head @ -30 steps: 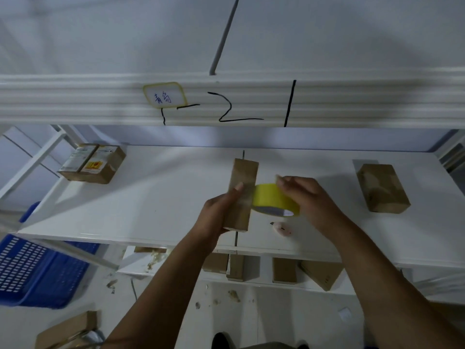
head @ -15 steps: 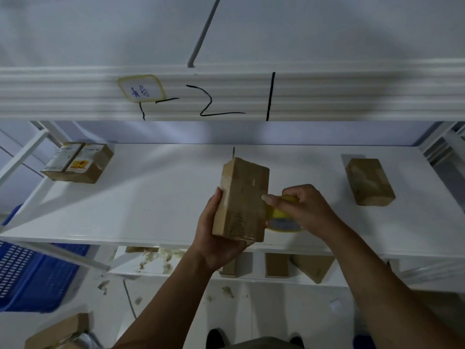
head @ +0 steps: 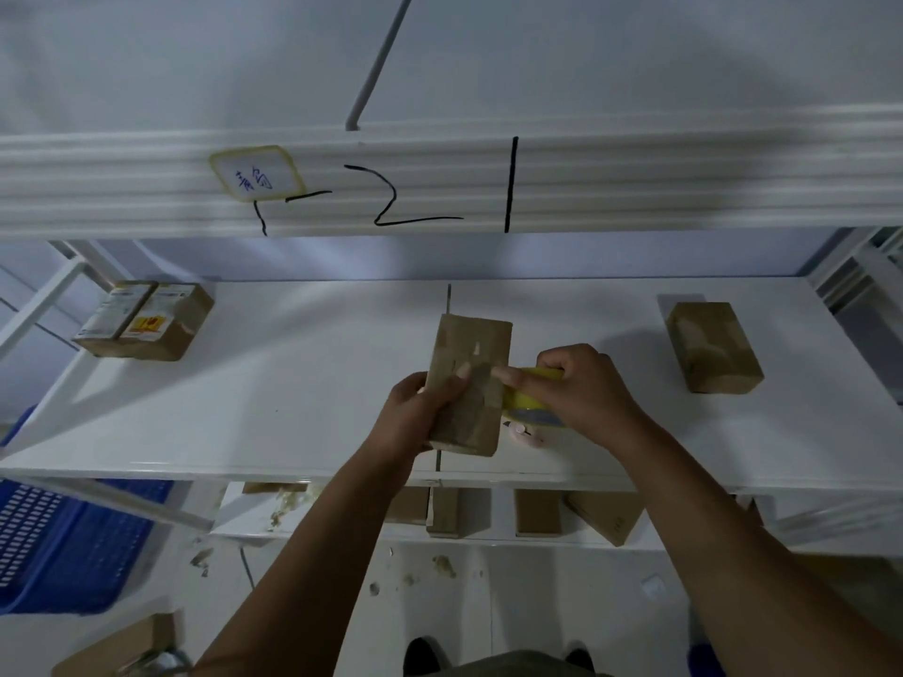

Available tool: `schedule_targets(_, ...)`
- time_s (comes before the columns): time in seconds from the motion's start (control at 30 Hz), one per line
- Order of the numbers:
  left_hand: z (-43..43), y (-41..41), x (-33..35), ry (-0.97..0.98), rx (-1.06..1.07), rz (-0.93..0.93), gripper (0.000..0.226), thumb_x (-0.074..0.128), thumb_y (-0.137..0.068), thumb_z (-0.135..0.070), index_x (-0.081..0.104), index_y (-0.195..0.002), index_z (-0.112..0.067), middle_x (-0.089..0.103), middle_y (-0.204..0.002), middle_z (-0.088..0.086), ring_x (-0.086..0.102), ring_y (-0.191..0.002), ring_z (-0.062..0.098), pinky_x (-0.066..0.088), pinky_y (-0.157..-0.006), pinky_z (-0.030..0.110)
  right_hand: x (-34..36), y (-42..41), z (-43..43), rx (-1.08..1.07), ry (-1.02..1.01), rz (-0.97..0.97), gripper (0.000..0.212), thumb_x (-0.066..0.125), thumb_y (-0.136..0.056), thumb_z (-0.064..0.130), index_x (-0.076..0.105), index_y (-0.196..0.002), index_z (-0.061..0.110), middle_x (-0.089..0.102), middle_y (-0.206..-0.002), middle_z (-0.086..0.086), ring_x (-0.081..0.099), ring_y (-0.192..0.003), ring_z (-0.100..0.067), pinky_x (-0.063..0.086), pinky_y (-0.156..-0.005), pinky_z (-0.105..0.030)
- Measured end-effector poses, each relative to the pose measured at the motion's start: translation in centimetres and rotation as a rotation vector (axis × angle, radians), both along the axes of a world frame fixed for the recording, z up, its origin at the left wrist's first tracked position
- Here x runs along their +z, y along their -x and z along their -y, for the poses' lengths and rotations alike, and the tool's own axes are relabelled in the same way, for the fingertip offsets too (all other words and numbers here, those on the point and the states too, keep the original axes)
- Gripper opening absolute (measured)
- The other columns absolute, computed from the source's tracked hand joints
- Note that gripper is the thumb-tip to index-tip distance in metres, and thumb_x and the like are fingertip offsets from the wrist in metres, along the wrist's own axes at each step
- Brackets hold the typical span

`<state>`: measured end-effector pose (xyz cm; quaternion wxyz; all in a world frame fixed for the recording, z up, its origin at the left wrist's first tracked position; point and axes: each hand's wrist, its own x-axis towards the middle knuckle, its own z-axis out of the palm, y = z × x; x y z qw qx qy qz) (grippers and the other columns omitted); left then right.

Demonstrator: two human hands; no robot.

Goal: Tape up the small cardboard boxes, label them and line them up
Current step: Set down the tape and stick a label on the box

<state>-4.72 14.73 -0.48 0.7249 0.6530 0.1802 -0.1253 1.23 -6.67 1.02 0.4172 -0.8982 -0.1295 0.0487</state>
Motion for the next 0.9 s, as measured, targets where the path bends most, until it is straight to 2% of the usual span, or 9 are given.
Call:
schedule_targets(0.1, -0.1, -0.3, -0.1, 0.18, 0.077, -0.061, 0.05, 0.068, -0.096, -0.045, 0.067, -0.128, -0.007, 0.078, -0.116, 0.014, 0.076, -0.106, 0.032, 0.061, -0.093, 0.049, 0.2, -0.9, 0.8, 0.044, -0.307, -0.178, 0.087, 0.065, -0.073, 0.086, 0.057, -0.071, 0.0, 0.046, -0.067, -0.017, 0.051, -0.065, -0.015, 0.04, -0.07, -0.035)
schedule_targets(0.23, -1.0, -0.2, -0.5, 0.599, 0.125, -0.152, 0.047, 0.059, -0.101, -0.041, 0.066, -0.135, -0.009, 0.074, -0.12, 0.016, 0.074, -0.1, 0.029, 0.062, -0.084, 0.041, -1.6, -1.7, 2.8, 0.189, -0.9, -0.476, 0.062, 0.076, -0.078, 0.071, 0.08, -0.086, 0.009, 0.073, -0.092, -0.013, 0.066, -0.099, -0.028, 0.048, -0.097, -0.038)
schedule_targets(0.33, -1.3, -0.3, -1.5, 0.656, 0.101, -0.185, 0.051, 0.059, -0.1, -0.046, 0.068, -0.136, -0.011, 0.073, -0.119, 0.015, 0.072, -0.099, 0.029, 0.062, -0.081, 0.039, -2.4, -1.6, 2.3, 0.246, -0.939, -0.501, 0.053, 0.078, -0.082, 0.062, 0.08, -0.083, 0.009, 0.077, -0.098, -0.016, 0.065, -0.115, -0.037, 0.045, -0.108, -0.044)
schedule_targets(0.4, -1.0, -0.4, -2.2, 0.682, 0.093, -0.216, 0.05, 0.058, -0.101, -0.047, 0.068, -0.134, -0.011, 0.073, -0.114, 0.014, 0.072, -0.096, 0.028, 0.062, -0.079, 0.038, -1.8, -1.9, 1.6, 0.243, -0.927, -0.495, 0.051, 0.081, -0.078, 0.062, 0.078, -0.073, 0.011, 0.075, -0.085, -0.014, 0.069, -0.098, -0.034, 0.051, -0.102, -0.043)
schedule_targets(0.5, -1.9, -1.2, -2.8, 0.755, 0.131, -0.194, 0.05, 0.057, -0.1, -0.048, 0.065, -0.131, -0.009, 0.075, -0.104, 0.012, 0.074, -0.087, 0.025, 0.062, -0.074, 0.034, -0.4, -3.4, 1.3, 0.145, -0.709, -0.386, 0.059, 0.084, -0.072, 0.065, 0.068, -0.061, 0.01, 0.059, -0.062, -0.011, 0.06, -0.065, -0.024, 0.052, -0.068, -0.03)
schedule_targets(0.57, -3.2, -2.3, -2.7, 0.789, 0.139, -0.104, 0.054, 0.055, -0.101, -0.048, 0.063, -0.134, -0.006, 0.074, -0.108, 0.015, 0.074, -0.092, 0.025, 0.062, -0.08, 0.035, -1.1, -5.4, 1.9, 0.036, -0.203, -0.245, 0.062, 0.084, -0.071, 0.066, 0.051, -0.055, 0.016, 0.041, -0.055, -0.003, 0.048, -0.054, -0.016, 0.038, -0.056, -0.026)
schedule_targets(0.67, -3.8, -3.6, -3.1, 0.626, 0.129, -0.077, 0.056, 0.055, -0.103, -0.041, 0.055, -0.147, -0.007, 0.07, -0.121, 0.017, 0.072, -0.103, 0.03, 0.061, -0.086, 0.041, -3.3, -7.3, 2.7, -0.082, 0.273, -0.28, 0.07, 0.079, -0.072, 0.073, 0.039, -0.05, 0.019, 0.036, -0.047, 0.004, 0.047, -0.049, -0.015, 0.036, -0.057, -0.03)
schedule_targets(0.8, -2.5, -4.0, -4.5, 0.433, 0.17, -0.147, 0.046, 0.06, -0.101, -0.039, 0.062, -0.135, -0.008, 0.076, -0.113, 0.016, 0.075, -0.098, 0.032, 0.062, -0.086, 0.046, -4.7, -8.9, 3.0, -0.116, 0.441, -0.27, 0.065, 0.078, -0.072, 0.069, 0.043, -0.056, 0.017, 0.044, -0.051, 0.002, 0.055, -0.054, -0.02, 0.039, -0.057, -0.03)
schedule_targets(0.9, -2.2, -4.6, -6.0, 0.142, 0.219, -0.23, 0.058, 0.071, -0.092, -0.052, 0.061, -0.132, -0.01, 0.075, -0.118, 0.013, 0.073, -0.106, 0.033, 0.061, -0.089, 0.046, -5.2, -9.1, 2.9, -0.108, 0.598, -0.283, 0.058, 0.074, -0.074, 0.069, 0.053, -0.069, 0.016, 0.061, -0.071, -0.003, 0.066, -0.073, -0.027, 0.046, -0.063, -0.031)
